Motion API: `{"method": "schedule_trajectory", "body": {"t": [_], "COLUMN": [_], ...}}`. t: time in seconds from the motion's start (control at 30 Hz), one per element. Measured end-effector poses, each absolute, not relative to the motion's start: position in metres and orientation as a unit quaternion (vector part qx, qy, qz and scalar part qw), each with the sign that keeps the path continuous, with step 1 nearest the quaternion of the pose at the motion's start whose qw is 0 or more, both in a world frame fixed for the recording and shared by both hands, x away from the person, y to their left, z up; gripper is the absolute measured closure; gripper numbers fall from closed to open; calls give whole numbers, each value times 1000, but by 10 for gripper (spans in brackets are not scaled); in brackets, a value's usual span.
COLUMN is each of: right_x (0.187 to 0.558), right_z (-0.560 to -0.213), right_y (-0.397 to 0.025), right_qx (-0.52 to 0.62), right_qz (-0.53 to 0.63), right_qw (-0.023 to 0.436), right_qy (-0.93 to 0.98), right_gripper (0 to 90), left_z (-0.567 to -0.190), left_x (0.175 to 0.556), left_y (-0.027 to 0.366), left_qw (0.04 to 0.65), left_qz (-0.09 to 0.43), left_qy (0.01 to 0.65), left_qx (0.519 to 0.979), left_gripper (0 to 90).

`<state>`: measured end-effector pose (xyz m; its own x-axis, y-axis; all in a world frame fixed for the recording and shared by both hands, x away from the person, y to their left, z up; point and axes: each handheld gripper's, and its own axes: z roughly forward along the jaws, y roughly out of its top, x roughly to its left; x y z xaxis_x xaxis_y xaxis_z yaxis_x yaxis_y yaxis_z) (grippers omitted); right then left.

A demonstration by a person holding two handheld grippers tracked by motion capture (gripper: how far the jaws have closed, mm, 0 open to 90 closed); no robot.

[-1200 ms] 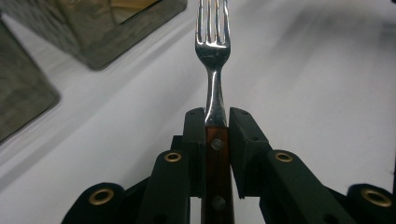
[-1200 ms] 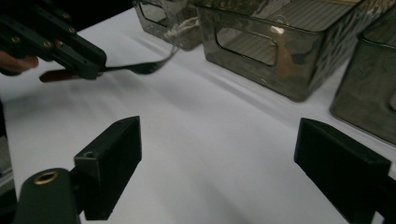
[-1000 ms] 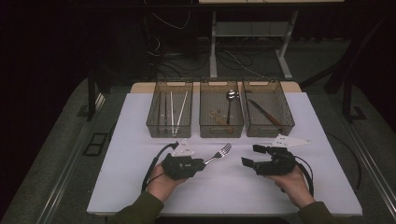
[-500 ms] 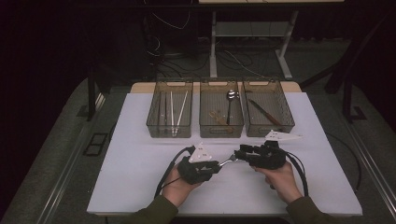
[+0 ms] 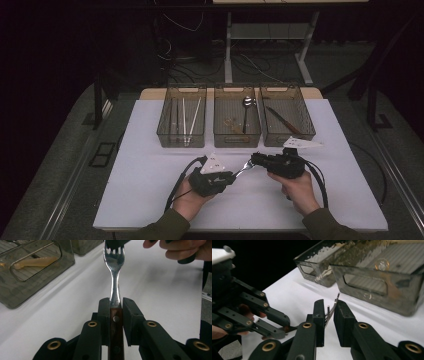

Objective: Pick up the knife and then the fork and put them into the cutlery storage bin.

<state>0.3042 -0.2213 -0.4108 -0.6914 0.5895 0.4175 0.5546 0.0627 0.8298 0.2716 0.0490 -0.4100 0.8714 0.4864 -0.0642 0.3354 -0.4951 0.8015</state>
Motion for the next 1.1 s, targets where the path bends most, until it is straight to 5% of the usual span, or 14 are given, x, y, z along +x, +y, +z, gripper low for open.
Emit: {"method": "schedule_trajectory", "body": {"t": [0.33, 1.1], "right_x": [305, 318], "right_z": [-393, -377], "right_y": [-211, -249], "right_qx": [366, 396], "right_qz": [577, 565], "right_qw": [34, 91], "right_qy": [729, 718], "right_gripper": [872, 873], "left_z": [-410, -425], "left_x": [271, 280], "left_y": [48, 113], "left_qw": [466, 498], "left_qz": [64, 54], "left_qy": [223, 221], "left_qx": [854, 837], "left_gripper": [717, 290]}}
